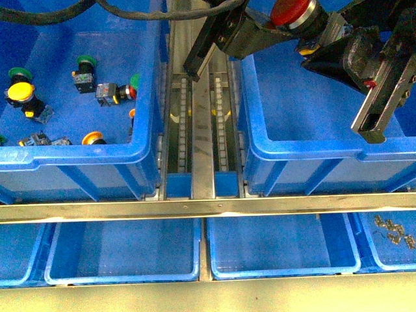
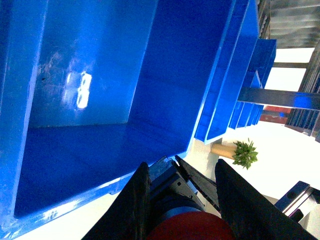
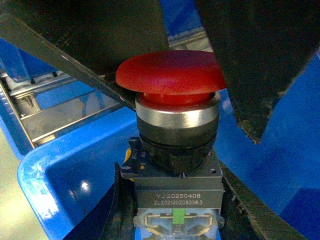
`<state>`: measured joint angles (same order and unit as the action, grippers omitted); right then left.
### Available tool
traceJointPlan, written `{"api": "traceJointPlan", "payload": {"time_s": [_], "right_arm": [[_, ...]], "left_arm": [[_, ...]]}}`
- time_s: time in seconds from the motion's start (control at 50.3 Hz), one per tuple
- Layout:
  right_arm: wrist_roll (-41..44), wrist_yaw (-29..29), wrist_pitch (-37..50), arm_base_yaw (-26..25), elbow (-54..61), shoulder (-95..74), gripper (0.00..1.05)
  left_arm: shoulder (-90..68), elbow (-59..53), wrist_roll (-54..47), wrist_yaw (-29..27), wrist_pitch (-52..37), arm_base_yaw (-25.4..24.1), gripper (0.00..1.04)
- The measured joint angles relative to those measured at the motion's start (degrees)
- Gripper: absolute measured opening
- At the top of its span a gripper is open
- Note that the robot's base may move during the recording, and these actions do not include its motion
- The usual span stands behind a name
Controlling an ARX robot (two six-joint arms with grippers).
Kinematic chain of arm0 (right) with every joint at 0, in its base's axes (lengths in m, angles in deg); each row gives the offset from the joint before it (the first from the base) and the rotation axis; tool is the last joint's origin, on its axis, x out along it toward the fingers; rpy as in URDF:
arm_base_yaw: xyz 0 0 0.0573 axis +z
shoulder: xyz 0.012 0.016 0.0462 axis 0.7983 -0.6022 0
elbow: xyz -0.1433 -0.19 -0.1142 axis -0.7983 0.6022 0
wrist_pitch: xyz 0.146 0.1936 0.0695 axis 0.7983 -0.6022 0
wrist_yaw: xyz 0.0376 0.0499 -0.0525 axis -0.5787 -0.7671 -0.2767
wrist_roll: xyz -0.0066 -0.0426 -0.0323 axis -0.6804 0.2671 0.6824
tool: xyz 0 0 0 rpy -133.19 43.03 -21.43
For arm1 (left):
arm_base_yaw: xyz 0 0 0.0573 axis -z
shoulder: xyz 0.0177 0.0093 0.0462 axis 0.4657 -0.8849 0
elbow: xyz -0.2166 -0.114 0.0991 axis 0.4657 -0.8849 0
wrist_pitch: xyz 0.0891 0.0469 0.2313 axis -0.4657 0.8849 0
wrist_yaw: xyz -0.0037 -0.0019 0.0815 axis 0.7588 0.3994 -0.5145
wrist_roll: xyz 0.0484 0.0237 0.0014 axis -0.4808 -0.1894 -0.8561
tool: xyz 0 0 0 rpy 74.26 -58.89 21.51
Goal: Pick red and yellow buttons and place in box
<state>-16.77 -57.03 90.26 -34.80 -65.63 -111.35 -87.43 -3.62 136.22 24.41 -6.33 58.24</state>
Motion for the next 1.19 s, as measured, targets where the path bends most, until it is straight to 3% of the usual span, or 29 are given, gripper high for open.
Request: {"api": "traceJointPlan", "payload": {"time_s": [0.199,0.417,0.596,0.894,1.192], "right_arm": [[-0.26,-0.13,-0.33,-0.09,0.0,0.0,0.34],[-0.48,-0.63,-0.7,-0.07,0.68,0.02,0.34],[-0.55,-0.7,-0.96,0.2,1.27,0.04,0.34],[-1.09,-0.61,-0.85,-3.17,3.15,1.62,0.34],[-5.55,-1.01,2.97,-9.84,7.41,5.14,0.34]], "left_arm": [[-0.04,0.61,-2.73,-0.81,0.83,0.0,0.34],[-0.61,3.65,-3.82,-0.59,-1.68,-0.87,0.76],[-0.76,3.74,-2.93,-0.66,-2.8,-1.07,0.99],[11.37,-10.27,-11.89,-0.48,-2.86,-7.04,0.97],[31.56,-32.89,-33.75,0.09,8.13,-21.92,0.97]]}}
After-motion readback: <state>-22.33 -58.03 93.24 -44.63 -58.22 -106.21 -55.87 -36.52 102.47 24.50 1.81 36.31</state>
